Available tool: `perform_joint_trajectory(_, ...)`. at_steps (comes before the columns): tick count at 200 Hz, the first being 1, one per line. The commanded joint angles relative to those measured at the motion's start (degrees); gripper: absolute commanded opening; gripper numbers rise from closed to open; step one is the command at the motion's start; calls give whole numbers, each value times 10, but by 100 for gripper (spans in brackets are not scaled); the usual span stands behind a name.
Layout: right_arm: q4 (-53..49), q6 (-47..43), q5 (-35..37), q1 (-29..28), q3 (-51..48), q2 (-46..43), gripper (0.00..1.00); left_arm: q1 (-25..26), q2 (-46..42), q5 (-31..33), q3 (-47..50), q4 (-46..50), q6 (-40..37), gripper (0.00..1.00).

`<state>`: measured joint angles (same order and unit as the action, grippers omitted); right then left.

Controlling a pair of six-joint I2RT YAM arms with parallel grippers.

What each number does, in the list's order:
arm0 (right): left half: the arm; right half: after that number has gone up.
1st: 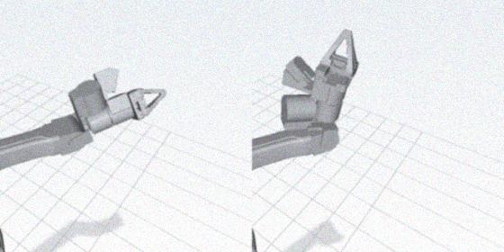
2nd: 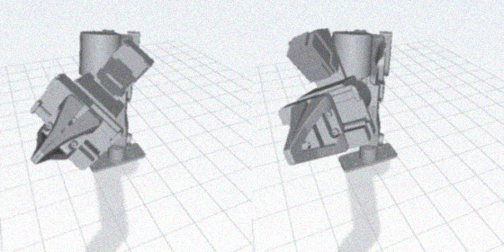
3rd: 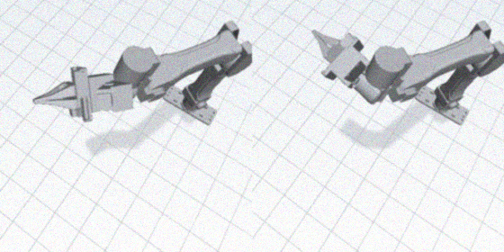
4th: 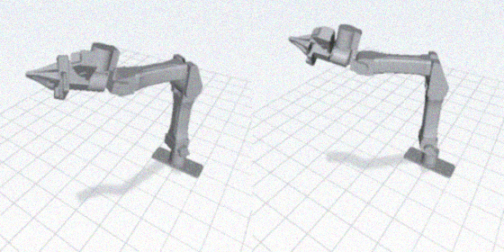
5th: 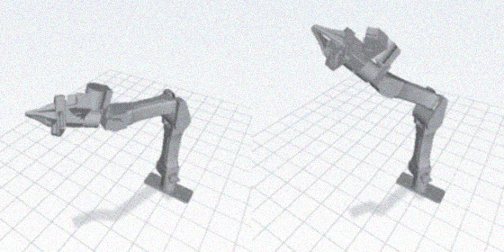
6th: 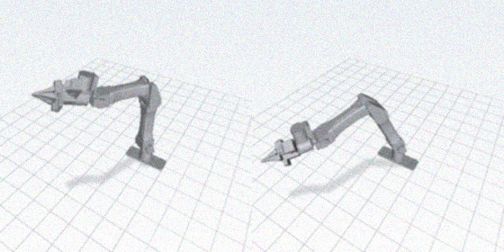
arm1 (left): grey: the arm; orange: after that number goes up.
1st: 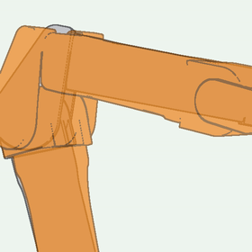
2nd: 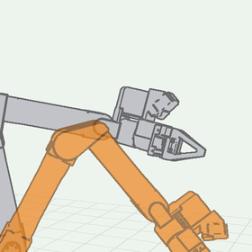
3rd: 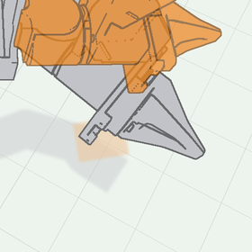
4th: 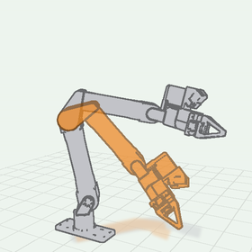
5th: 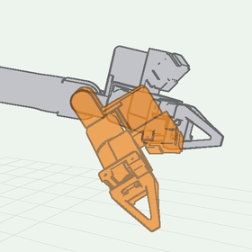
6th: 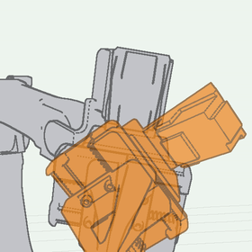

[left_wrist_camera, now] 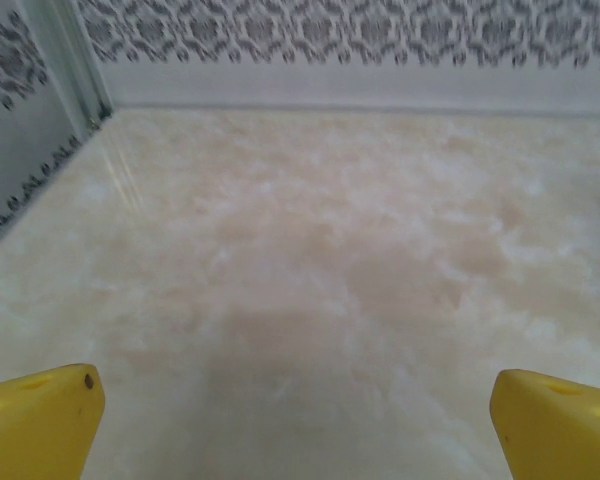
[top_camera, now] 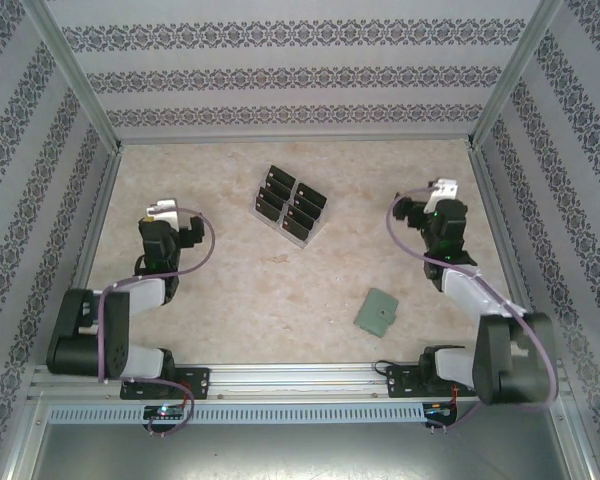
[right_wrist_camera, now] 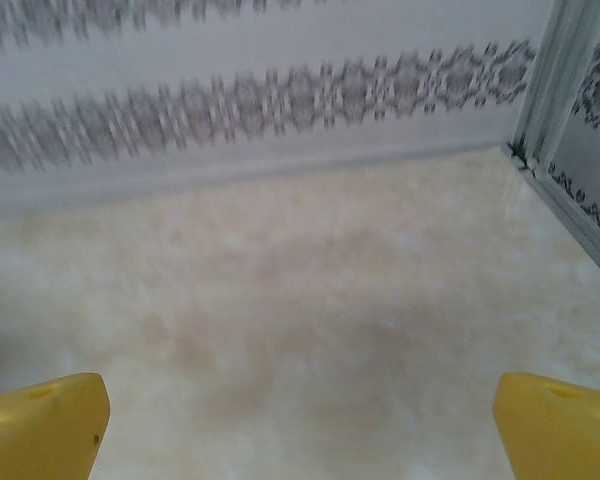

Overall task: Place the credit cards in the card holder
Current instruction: Move the card holder to the bottom-center of the table.

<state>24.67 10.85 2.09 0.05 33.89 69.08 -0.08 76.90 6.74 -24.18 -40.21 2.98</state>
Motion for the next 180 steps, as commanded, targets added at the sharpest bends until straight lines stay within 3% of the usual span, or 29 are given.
perform_joint_trajectory(1, -137, 174, -2, 15, 28, -47, 98, 2, -68, 24, -59, 157, 69, 100)
perform_joint_trajectory(14, -145, 231, -14, 20, 21, -75, 98, 2, -103, 6, -92, 227, 123, 100)
perform_joint_trajectory(36, -194, 241, -135, 19, 38, -102, 98, 3, -150, -54, -138, 334, 224, 100)
perform_joint_trajectory(68, -407, 262, -220, 0, 97, -84, 79, 30, -184, -126, -172, 456, 329, 100)
perform_joint_trajectory(79, -469, 255, -208, -25, 97, -83, 74, 55, -185, -130, -182, 495, 343, 100)
perform_joint_trajectory(103, -587, 258, -99, -99, 83, -98, 74, 142, -181, -109, -202, 566, 345, 100)
perform_joint_trajectory(134, -646, 358, 7, -183, 20, -157, 76, 245, -164, -77, -208, 595, 355, 100)
perform_joint_trajectory(158, -684, 432, 41, -231, -24, -208, 77, 285, -143, -73, -209, 592, 371, 100)
perform_joint_trajectory(180, -694, 451, 32, -241, -54, -232, 78, 306, -120, -78, -212, 589, 373, 100)
